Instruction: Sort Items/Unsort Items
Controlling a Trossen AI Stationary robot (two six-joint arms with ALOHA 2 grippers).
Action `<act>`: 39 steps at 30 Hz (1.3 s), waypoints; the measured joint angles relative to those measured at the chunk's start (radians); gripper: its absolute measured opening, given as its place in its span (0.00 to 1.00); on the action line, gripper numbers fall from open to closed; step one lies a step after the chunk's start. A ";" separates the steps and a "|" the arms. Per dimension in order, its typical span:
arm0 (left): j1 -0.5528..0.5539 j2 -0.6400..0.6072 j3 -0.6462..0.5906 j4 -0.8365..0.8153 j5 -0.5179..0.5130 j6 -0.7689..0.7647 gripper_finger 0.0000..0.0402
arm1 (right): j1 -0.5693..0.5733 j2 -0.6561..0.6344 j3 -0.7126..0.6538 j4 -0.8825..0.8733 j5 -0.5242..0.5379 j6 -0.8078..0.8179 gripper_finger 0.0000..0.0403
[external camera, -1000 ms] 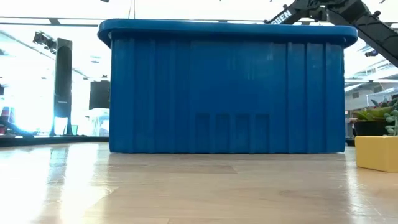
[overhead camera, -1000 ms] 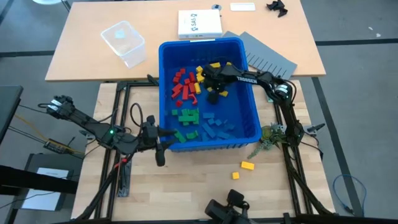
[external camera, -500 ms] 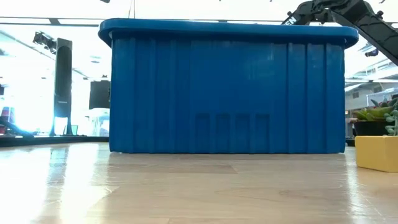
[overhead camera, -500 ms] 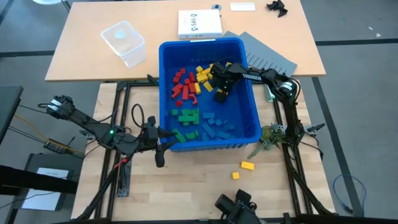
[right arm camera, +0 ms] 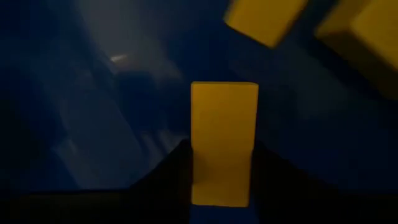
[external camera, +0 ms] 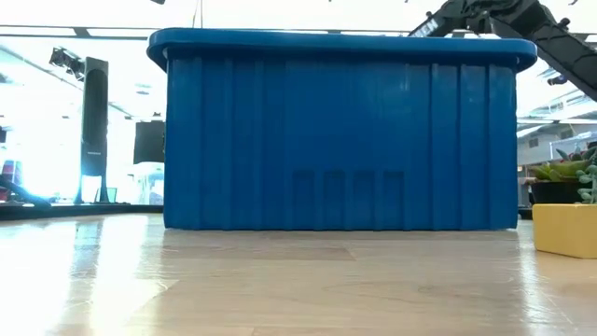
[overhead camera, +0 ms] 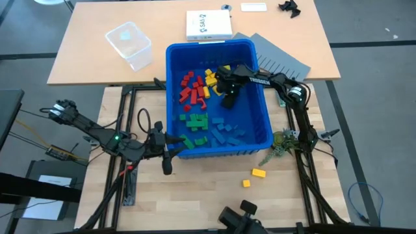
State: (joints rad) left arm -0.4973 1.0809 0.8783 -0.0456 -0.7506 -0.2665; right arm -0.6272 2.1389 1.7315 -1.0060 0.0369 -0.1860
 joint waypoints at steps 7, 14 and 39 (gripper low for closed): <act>0.000 0.000 0.000 -0.001 0.000 0.028 0.35 | 0.093 -0.133 0.033 -0.038 0.004 0.015 0.29; 0.000 0.000 0.000 -0.006 -0.001 0.031 0.35 | 0.268 -0.372 0.034 -0.122 0.004 0.110 0.29; 0.000 0.000 0.000 -0.034 -0.002 0.027 0.35 | 1.425 -0.647 -0.262 -0.307 0.201 1.261 0.29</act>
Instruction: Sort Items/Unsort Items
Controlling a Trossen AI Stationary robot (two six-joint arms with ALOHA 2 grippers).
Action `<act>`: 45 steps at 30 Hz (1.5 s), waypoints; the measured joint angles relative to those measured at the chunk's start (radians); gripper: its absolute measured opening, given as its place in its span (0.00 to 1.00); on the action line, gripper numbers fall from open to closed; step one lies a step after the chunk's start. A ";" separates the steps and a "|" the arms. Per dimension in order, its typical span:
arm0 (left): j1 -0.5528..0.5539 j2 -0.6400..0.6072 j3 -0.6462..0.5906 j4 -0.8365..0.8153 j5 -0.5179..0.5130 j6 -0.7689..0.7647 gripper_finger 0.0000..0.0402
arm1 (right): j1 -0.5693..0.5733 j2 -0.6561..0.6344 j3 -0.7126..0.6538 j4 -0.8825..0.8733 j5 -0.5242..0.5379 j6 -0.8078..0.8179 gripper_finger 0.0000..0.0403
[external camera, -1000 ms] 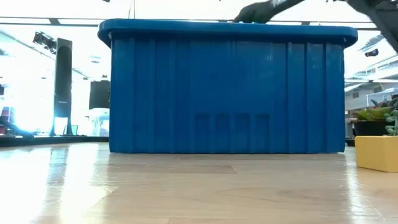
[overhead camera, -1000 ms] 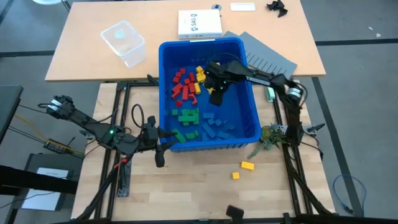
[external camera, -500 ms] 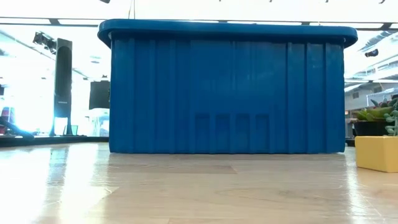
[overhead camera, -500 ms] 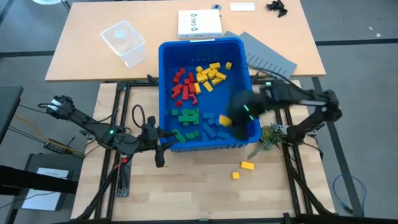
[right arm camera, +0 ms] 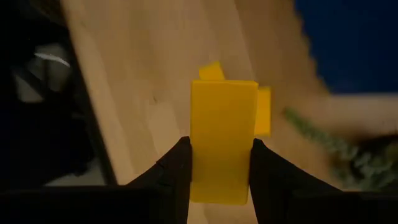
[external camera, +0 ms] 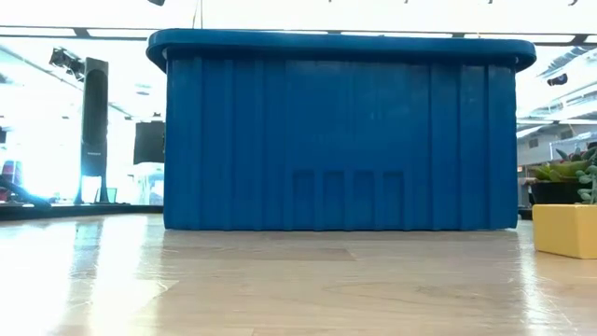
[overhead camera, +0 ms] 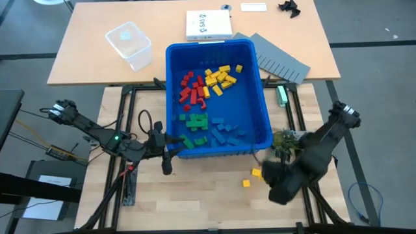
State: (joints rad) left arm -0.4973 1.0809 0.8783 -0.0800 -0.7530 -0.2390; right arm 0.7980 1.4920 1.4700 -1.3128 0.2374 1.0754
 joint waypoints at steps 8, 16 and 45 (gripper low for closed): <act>0.000 0.000 0.000 0.007 0.001 0.000 0.35 | 0.065 0.072 -0.324 0.287 -0.055 0.133 0.29; 0.000 0.000 0.000 0.006 0.001 0.000 0.35 | 0.066 0.094 -0.471 0.477 -0.060 0.170 0.29; 0.242 -0.003 0.429 -0.675 -0.075 -0.052 0.35 | 0.065 -0.067 -0.488 0.535 -0.107 0.122 0.61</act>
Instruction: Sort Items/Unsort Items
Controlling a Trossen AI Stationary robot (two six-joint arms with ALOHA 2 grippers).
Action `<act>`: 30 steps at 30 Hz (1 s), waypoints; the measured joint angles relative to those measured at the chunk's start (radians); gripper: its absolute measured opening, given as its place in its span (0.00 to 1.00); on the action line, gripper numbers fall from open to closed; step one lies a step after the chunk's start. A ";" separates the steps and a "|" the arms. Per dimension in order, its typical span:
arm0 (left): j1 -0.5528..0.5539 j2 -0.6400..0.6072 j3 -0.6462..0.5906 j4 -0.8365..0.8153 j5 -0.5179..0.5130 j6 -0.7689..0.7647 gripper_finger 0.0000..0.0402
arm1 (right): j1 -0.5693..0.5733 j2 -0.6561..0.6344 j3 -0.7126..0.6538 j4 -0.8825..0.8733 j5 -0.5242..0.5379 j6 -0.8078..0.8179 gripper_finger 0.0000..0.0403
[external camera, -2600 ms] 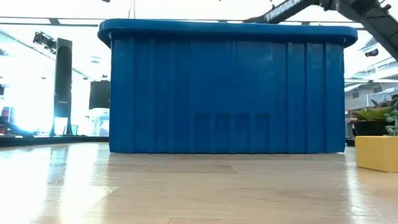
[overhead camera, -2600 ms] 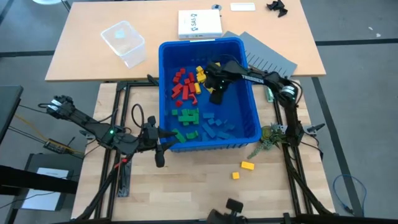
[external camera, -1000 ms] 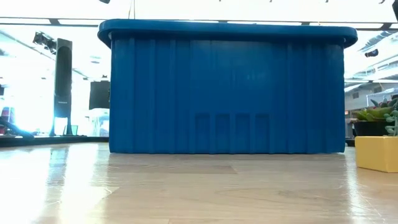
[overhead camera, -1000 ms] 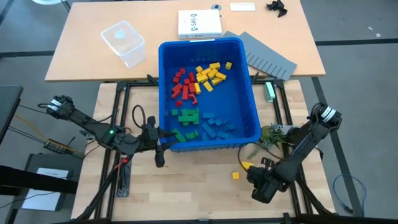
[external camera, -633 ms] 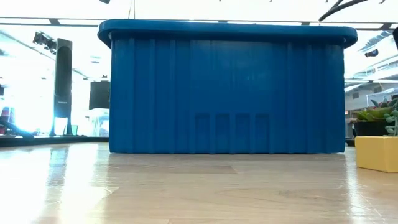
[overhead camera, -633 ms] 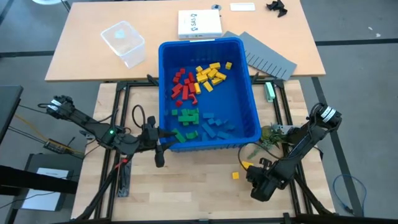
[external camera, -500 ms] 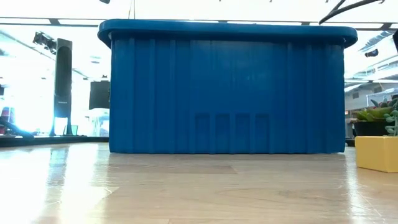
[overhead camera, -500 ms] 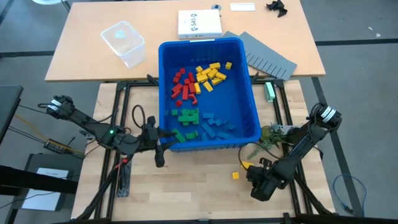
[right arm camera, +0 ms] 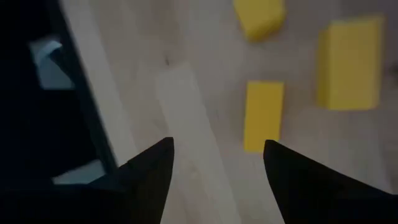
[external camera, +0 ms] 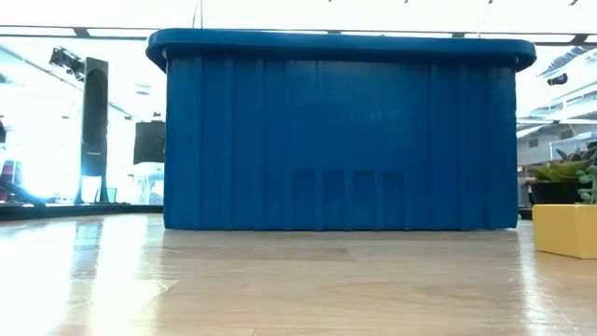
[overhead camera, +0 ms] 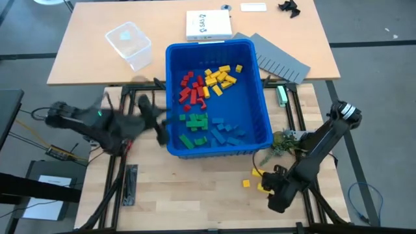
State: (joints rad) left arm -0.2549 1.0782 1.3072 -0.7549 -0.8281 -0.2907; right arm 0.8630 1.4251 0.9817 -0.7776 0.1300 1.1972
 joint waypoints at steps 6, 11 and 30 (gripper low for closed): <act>0.332 -0.002 0.223 -0.275 -0.042 0.014 0.35 | -0.032 -0.139 0.029 -0.056 0.213 -0.074 0.59; 0.672 0.018 0.251 -0.229 0.054 0.179 0.35 | -0.095 -0.230 0.029 -0.069 0.328 -0.171 0.59; 1.446 0.465 0.249 0.053 0.616 0.420 0.42 | -0.344 -0.267 -0.084 -0.005 0.340 -0.308 0.59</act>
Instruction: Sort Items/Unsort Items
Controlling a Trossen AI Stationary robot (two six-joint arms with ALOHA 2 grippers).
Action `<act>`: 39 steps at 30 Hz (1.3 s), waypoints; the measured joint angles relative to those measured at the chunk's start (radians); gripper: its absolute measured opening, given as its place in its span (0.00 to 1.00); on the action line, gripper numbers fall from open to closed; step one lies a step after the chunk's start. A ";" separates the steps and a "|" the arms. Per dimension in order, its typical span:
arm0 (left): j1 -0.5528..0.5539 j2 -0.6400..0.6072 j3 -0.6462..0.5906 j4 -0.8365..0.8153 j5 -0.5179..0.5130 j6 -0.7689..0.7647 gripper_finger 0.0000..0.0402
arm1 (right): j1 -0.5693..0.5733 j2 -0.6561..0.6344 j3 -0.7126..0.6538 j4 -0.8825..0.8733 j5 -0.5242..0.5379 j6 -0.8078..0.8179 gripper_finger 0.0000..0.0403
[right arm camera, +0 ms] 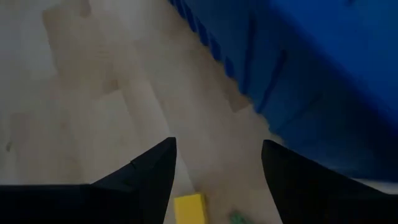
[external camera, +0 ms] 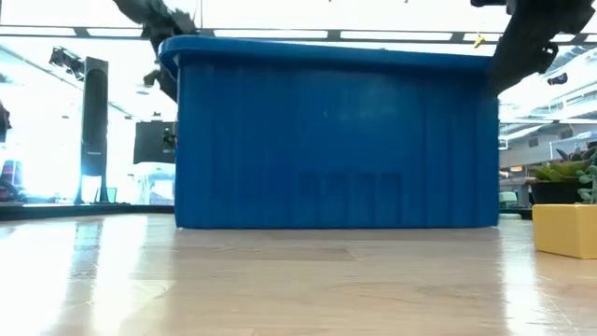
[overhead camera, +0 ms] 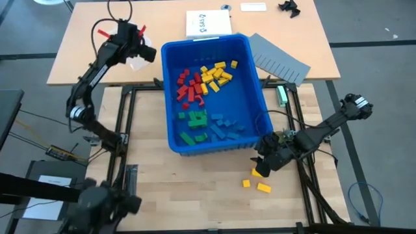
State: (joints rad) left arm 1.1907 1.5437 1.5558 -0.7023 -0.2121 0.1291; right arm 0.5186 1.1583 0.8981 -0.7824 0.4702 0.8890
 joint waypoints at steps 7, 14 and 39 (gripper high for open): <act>0.061 0.107 0.000 0.063 -0.027 0.069 0.56 | -0.006 0.000 -0.006 0.010 -0.015 0.035 0.59; 0.088 0.175 0.001 0.205 -0.099 0.148 0.55 | -0.002 0.000 -0.006 0.009 -0.019 0.074 0.59; 0.130 0.421 0.000 0.500 -0.012 0.204 0.51 | -0.001 0.000 -0.006 0.009 -0.029 0.235 0.59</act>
State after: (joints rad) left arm 1.3212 1.9648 1.5558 -0.2019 -0.2243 0.3328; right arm 0.5171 1.1587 0.8917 -0.7734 0.4416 1.1236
